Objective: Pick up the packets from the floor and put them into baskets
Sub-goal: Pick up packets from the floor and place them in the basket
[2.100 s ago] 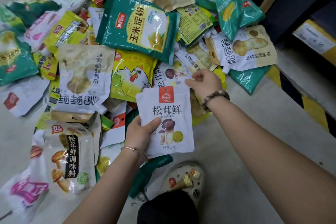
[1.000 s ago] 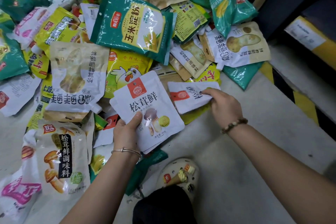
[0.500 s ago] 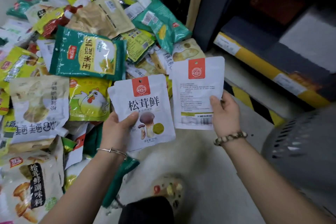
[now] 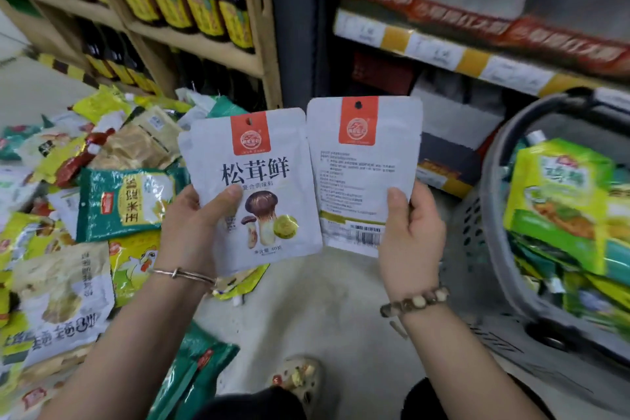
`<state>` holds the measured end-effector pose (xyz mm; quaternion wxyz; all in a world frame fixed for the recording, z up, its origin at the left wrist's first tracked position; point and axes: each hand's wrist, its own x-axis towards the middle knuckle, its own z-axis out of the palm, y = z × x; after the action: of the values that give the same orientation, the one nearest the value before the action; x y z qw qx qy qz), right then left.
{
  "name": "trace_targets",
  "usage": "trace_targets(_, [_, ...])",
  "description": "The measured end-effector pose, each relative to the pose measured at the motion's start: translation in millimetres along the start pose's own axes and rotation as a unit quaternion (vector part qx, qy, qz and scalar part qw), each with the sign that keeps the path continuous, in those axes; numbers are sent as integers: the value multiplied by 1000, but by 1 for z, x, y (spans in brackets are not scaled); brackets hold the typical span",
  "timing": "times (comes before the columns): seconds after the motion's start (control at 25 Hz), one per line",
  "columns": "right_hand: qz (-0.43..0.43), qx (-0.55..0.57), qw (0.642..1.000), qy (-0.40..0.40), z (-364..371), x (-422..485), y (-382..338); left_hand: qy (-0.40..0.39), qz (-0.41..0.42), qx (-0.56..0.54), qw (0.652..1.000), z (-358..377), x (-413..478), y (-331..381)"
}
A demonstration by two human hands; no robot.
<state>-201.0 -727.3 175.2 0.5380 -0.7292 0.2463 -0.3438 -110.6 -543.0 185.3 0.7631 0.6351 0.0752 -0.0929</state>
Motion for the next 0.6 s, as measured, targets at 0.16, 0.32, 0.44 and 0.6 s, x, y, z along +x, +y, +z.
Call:
trace_targets(0.16, [13,35,996,84,-58,23,-28,-91,0,2,996,55,-12,46])
trace_targets(0.32, [24,25,988,150,-126,35,-39,-189,-22,12,982,126,-23,60])
trace_targets(0.44, [38,19,980,194,-173,35,-35,-269,-52,25,961,179,-36,49])
trace_targets(0.6, [74,-18,977,199,-225,39,-25,-338,-76,53,937,231,-52,24])
